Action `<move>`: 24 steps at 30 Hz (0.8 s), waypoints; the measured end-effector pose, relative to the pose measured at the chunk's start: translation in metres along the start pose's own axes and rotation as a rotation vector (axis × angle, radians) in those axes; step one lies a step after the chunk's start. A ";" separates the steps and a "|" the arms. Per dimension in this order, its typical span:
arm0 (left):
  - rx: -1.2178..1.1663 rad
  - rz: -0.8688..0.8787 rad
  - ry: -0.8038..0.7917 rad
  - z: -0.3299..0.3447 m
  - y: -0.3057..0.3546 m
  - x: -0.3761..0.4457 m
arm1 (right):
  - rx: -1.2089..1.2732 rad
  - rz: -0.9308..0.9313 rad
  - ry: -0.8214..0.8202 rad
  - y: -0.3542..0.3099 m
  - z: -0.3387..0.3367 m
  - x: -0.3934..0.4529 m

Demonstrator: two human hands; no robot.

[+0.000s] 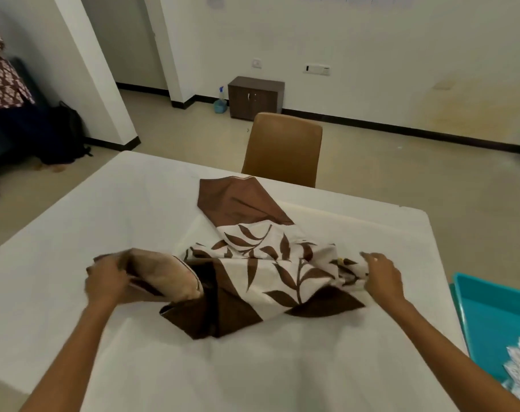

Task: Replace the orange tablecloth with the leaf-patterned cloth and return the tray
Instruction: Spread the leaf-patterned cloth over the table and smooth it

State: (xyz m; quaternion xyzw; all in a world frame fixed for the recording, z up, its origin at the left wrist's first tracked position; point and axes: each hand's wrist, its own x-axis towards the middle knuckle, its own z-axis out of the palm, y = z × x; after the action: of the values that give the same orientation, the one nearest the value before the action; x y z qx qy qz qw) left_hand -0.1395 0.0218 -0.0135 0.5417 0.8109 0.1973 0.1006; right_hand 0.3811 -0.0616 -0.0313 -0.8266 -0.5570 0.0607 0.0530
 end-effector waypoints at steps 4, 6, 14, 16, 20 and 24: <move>-0.089 0.383 -0.124 0.042 0.054 -0.054 | 0.108 -0.360 0.065 -0.051 0.037 -0.043; -0.009 0.680 -0.268 0.070 0.079 -0.089 | 0.043 -0.459 0.018 -0.066 0.061 -0.058; 0.317 0.819 -0.570 0.134 0.089 -0.158 | -0.016 -0.436 -0.003 -0.065 0.084 -0.058; 0.333 0.831 -0.552 0.141 0.083 -0.164 | 0.068 -0.405 0.026 -0.060 0.084 -0.060; 0.291 0.865 -0.500 0.147 0.070 -0.169 | 0.170 -0.423 0.062 -0.052 0.081 -0.074; 0.099 0.763 -0.505 0.148 0.073 -0.179 | 0.187 -0.486 0.069 -0.051 0.085 -0.091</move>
State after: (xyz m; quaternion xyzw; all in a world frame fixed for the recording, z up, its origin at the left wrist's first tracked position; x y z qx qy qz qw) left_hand 0.0480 -0.0867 -0.1243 0.8368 0.5120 0.0431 0.1890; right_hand 0.2866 -0.1253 -0.1033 -0.6616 -0.7290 0.0691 0.1614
